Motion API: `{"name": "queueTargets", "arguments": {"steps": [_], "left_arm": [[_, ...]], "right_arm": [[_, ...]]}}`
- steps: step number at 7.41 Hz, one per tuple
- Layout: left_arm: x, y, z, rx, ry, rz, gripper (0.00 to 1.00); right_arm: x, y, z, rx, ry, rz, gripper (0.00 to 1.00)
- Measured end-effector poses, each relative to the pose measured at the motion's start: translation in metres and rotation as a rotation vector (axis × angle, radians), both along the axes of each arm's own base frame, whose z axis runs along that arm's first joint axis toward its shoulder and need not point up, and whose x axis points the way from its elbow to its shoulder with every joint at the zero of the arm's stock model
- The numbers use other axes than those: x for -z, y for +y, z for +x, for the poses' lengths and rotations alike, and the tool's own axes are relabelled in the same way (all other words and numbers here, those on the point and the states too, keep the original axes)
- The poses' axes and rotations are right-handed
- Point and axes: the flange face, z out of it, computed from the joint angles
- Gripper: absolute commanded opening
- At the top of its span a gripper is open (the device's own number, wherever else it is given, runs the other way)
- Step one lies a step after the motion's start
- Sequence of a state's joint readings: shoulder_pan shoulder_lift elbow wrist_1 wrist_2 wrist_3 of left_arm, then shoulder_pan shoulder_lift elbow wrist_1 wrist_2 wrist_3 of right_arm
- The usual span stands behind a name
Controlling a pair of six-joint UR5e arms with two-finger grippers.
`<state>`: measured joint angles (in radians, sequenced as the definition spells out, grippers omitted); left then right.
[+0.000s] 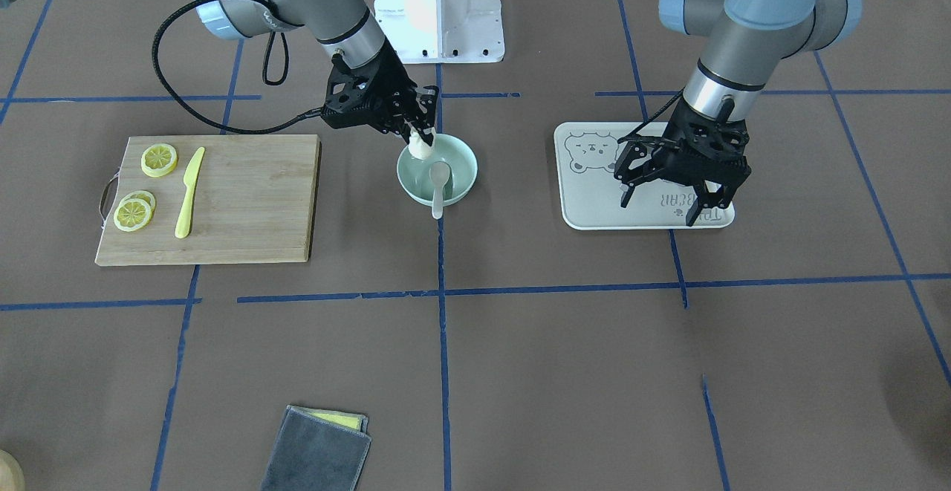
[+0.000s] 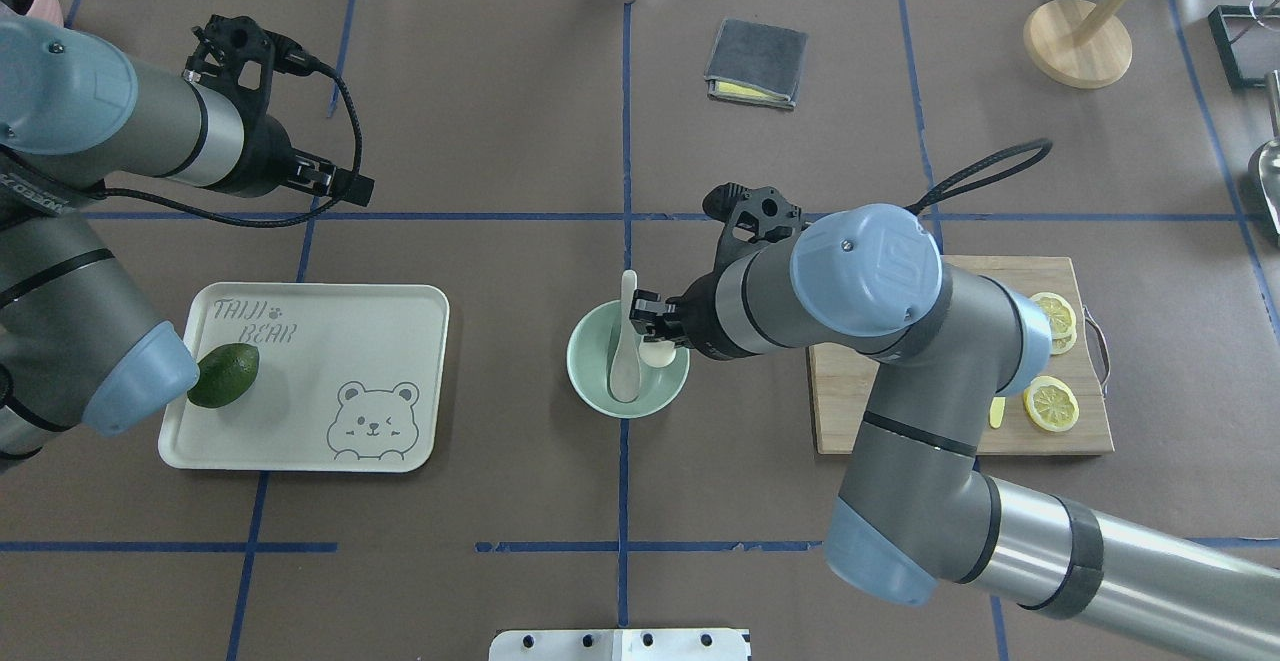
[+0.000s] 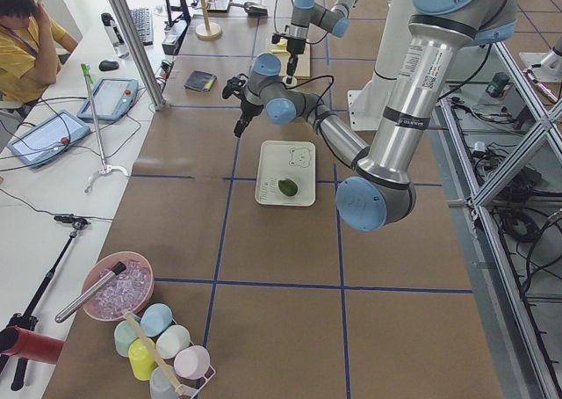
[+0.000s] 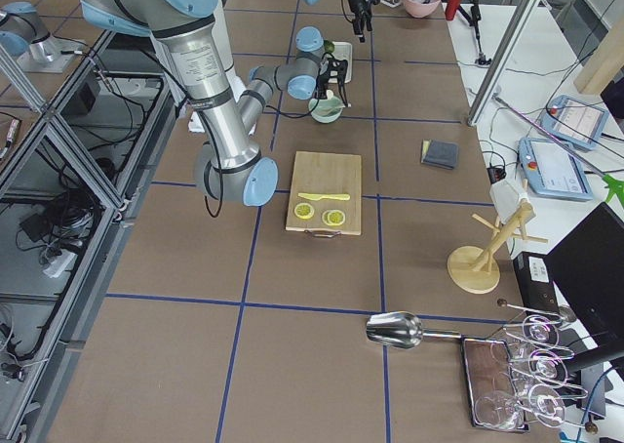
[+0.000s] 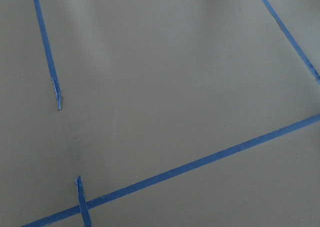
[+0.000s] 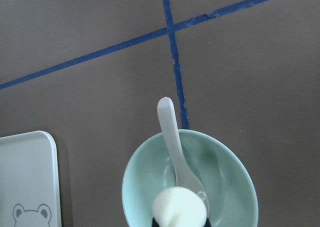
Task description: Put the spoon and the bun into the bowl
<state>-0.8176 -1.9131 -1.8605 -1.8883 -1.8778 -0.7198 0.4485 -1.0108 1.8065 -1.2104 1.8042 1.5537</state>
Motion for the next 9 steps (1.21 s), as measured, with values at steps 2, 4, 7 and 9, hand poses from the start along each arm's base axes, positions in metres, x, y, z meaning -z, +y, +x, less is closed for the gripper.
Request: {"name": "queueTargets", "arguments": {"steps": [2,4,7,9], "left_arm": [[0.0,0.0,0.0,0.001,0.001,0.0,0.99],[-0.002,-0.001,0.001,0.001,-0.002,-0.003,0.99],[-0.003,0.0,0.001,0.005,0.001,-0.012,0.99],[-0.001,0.004,-0.003,0.015,0.017,-0.026,0.99]], "right_arm": [[0.003,0.001,-0.016,-0.006,0.006,-0.005,0.55],[0.003,0.002,-0.022,-0.013,0.013,-0.001,0.57],[0.0,0.002,-0.023,-0.016,0.016,-0.002,1.0],[-0.008,-0.013,0.001,-0.045,0.021,0.0,1.0]]}}
